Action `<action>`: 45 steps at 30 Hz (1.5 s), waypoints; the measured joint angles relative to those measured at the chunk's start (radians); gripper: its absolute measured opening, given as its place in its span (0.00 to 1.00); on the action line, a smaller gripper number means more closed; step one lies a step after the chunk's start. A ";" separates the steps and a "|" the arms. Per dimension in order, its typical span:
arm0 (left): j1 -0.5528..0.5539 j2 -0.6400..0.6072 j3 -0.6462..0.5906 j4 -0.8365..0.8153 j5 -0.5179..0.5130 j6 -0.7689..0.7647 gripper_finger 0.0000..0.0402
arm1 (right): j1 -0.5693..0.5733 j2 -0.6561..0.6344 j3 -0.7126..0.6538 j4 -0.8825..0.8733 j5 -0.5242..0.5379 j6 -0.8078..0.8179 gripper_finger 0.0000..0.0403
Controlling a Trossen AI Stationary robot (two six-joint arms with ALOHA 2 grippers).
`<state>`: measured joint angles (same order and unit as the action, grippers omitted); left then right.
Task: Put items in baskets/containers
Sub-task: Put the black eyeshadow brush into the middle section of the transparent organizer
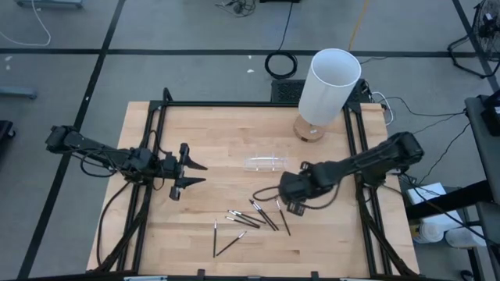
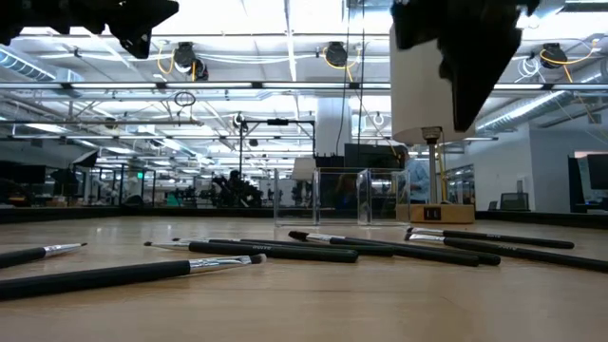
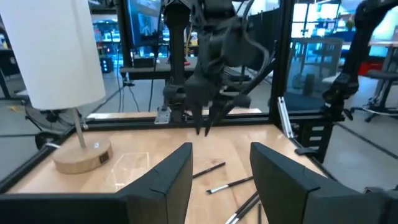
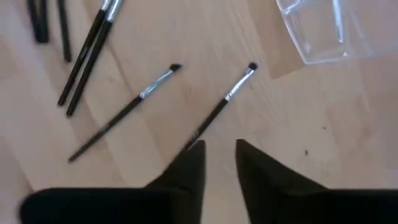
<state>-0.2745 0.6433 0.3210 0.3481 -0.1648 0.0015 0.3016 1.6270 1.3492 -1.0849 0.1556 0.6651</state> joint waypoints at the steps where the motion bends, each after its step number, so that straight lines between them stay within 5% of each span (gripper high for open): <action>1: -0.001 0.000 0.000 0.000 0.001 -0.011 0.42 | -0.012 0.013 0.000 -0.005 0.000 -0.002 0.25; 6: -0.002 0.000 0.000 -0.002 0.008 -0.022 0.42 | -0.083 0.071 0.000 -0.009 0.070 0.052 0.46; 11: -0.002 0.000 0.000 -0.009 0.010 -0.032 0.42 | -0.140 0.115 0.001 -0.006 0.055 0.031 0.56; 20: -0.002 0.000 0.000 -0.032 0.011 -0.026 0.42 | -0.194 0.182 -0.025 0.097 -0.055 0.011 0.55; 45: -0.002 0.000 0.000 -0.036 0.010 -0.024 0.42 | -0.205 0.189 -0.221 0.412 -0.127 0.130 0.55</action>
<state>-0.2764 0.6433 0.3206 0.3119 -0.1547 -0.0223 0.0965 1.8156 1.1279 -0.6727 0.0285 0.7955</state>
